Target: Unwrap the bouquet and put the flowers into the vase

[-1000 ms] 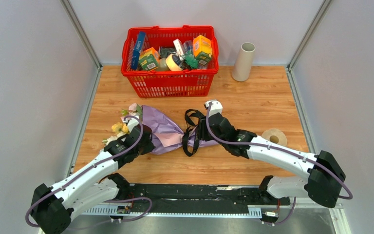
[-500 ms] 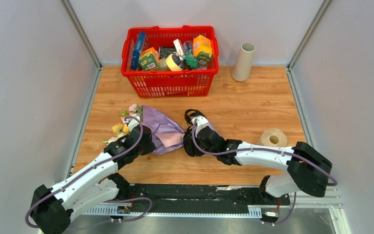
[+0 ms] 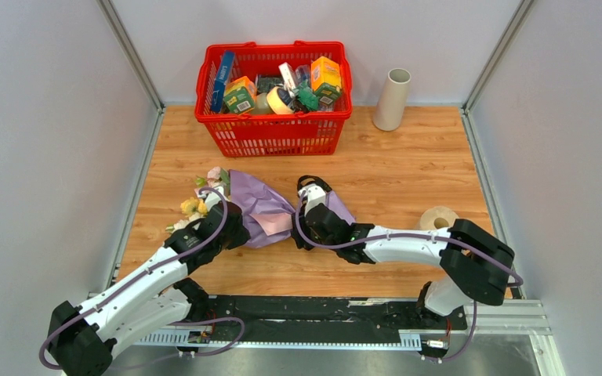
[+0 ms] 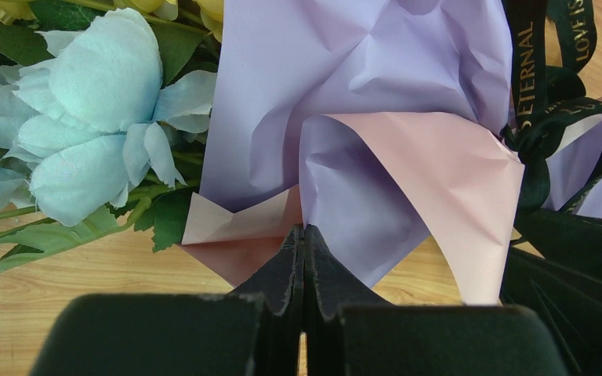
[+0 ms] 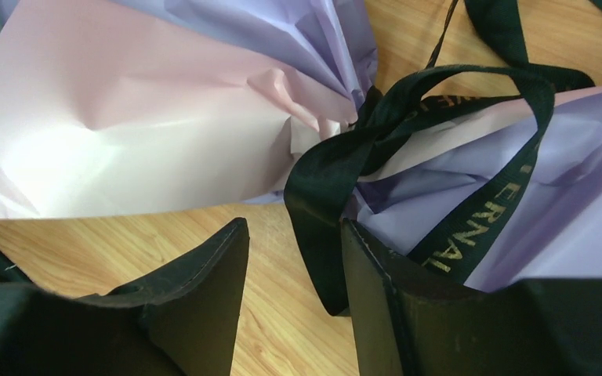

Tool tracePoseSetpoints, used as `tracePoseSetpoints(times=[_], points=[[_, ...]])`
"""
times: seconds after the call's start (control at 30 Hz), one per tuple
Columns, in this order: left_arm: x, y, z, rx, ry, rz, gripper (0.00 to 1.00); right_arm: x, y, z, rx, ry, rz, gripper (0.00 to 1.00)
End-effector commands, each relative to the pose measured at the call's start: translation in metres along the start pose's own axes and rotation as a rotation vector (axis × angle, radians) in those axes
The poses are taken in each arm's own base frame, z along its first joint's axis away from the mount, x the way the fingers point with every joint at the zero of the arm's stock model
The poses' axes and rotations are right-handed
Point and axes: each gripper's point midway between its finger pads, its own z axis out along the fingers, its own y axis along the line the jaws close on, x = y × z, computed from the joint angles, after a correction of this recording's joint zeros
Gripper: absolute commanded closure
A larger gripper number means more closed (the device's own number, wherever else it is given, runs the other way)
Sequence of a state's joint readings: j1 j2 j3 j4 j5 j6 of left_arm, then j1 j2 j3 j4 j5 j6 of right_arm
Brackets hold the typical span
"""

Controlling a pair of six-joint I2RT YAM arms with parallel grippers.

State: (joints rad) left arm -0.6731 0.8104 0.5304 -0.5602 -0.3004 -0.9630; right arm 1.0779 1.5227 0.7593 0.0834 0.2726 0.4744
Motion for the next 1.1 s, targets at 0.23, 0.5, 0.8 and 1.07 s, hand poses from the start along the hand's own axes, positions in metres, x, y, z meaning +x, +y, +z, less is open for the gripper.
tracePoseSetpoints(times=[0.23, 0.5, 0.8, 1.07], points=[[-0.009, 0.007, -0.004, -0.057, -0.032, -0.001, 1.0, -0.039, -0.003, -0.014, 0.104, -0.053, 0.031, 0.86], [-0.007, 0.018, 0.001, -0.11, -0.033, 0.004, 1.0, -0.065, -0.015, -0.042, 0.157, -0.114, 0.031, 1.0], [0.002, 0.024, 0.004, -0.133, -0.004, 0.018, 1.0, -0.139, -0.052, -0.074, 0.306, -0.298, 0.098, 1.0], [0.005, 0.031, 0.003, -0.148, -0.006, -0.001, 1.0, -0.19, -0.104, -0.107, 0.43, -0.435, 0.178, 1.0]])
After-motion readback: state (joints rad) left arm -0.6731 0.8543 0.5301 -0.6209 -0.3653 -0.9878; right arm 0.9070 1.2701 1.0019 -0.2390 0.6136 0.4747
